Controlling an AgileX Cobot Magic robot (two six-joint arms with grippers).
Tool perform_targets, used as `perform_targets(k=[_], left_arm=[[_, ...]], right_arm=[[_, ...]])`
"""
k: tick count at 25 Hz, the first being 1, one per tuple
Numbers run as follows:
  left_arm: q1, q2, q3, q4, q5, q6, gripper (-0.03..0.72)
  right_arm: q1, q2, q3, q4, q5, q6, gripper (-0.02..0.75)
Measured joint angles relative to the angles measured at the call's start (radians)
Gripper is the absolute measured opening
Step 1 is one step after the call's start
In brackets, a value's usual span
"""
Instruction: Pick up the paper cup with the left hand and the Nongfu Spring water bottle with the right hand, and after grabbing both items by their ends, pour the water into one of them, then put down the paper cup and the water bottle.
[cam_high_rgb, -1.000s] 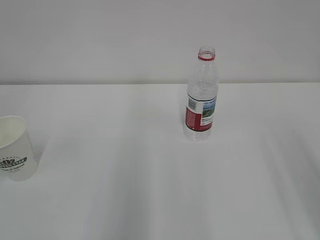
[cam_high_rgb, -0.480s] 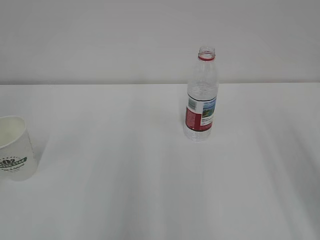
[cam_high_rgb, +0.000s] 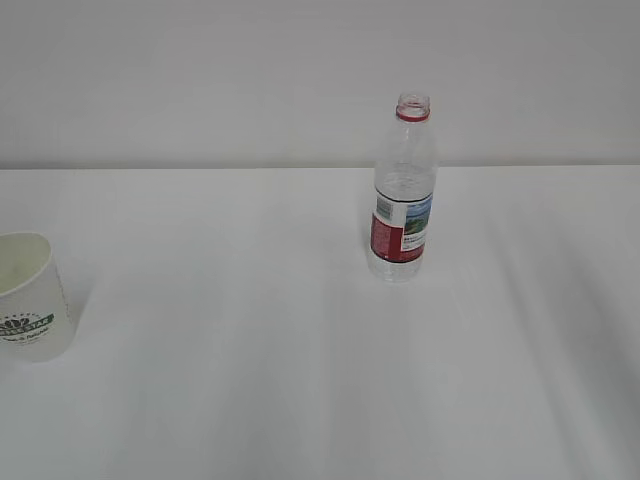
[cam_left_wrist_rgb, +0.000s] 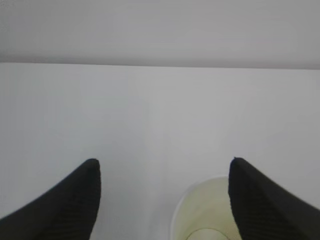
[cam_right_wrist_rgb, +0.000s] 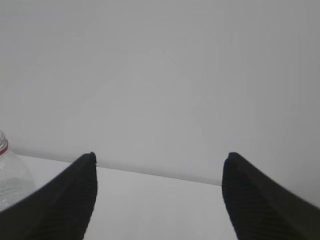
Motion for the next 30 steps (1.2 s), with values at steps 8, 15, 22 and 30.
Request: perform_targets(k=[8,15,22,30], left_arm=[[-0.064,0.071,0.225,-0.062,-0.303,-0.015,0.579],[-0.221,0.071,0.418,-0.087,-0.499,-0.017,0.571],[-0.246,0.071,0.503,-0.091,-0.587,-0.020,0.552],[-0.246,0.083,0.503,-0.092,-0.596,-0.035,0.517]], right_arm=[[0.085,0.177,0.000,-0.066,-0.070,0.091,0.587],[0.100,0.215,0.140,-0.077,-0.152,0.157,0.587],[0.100,0.215,0.346,-0.079,-0.335,0.235,0.587],[0.100,0.215,0.492,-0.079,-0.441,0.250,0.587]])
